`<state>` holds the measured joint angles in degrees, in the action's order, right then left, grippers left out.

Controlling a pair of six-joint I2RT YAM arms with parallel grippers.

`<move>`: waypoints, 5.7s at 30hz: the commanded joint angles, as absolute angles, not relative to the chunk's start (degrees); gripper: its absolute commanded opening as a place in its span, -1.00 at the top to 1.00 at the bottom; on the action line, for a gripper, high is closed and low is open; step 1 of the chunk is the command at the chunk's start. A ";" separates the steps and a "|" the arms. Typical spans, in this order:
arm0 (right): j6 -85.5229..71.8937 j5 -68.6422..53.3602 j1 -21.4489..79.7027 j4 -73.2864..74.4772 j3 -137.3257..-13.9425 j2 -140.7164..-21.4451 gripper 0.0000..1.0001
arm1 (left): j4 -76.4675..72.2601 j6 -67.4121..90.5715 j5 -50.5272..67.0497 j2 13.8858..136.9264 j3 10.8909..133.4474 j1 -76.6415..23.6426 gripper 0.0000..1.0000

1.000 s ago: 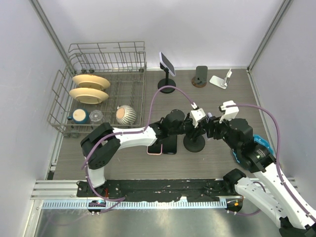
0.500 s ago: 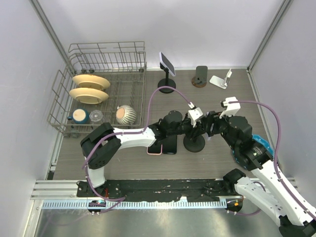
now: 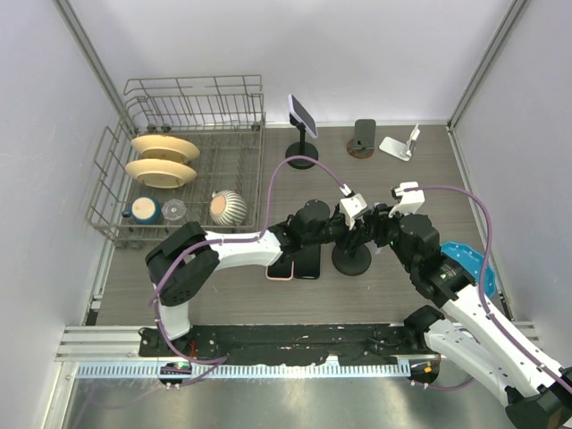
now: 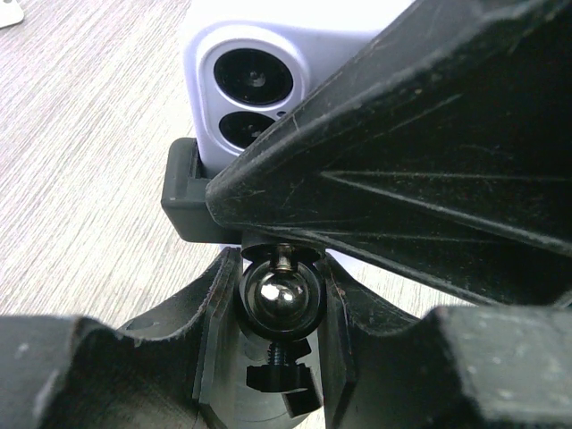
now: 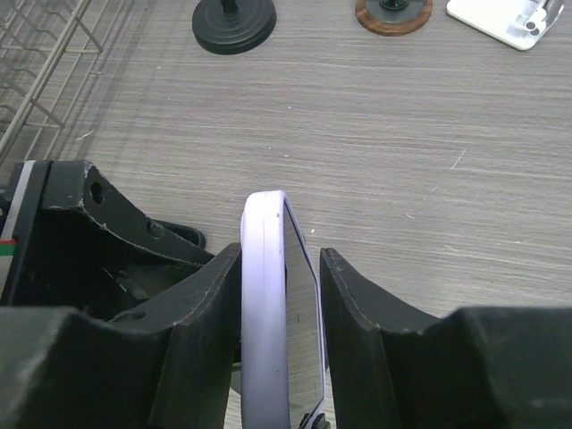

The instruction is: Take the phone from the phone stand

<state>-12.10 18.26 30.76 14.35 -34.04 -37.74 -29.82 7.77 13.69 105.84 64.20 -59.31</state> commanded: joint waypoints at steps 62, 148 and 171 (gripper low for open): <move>-11.07 21.35 31.90 40.26 -52.03 -47.55 0.98 | -28.20 32.26 -0.18 112.77 80.34 -46.76 1.00; -19.68 13.28 31.90 44.30 -55.99 -53.43 0.98 | -28.48 17.14 -12.21 114.26 74.09 -53.62 1.00; -25.57 30.83 31.73 48.95 -57.22 -55.19 0.99 | -33.04 24.00 -12.39 112.86 70.06 -48.24 1.00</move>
<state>-21.63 29.63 30.28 35.16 -54.96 -56.03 -27.49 22.11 5.85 112.44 73.80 -55.77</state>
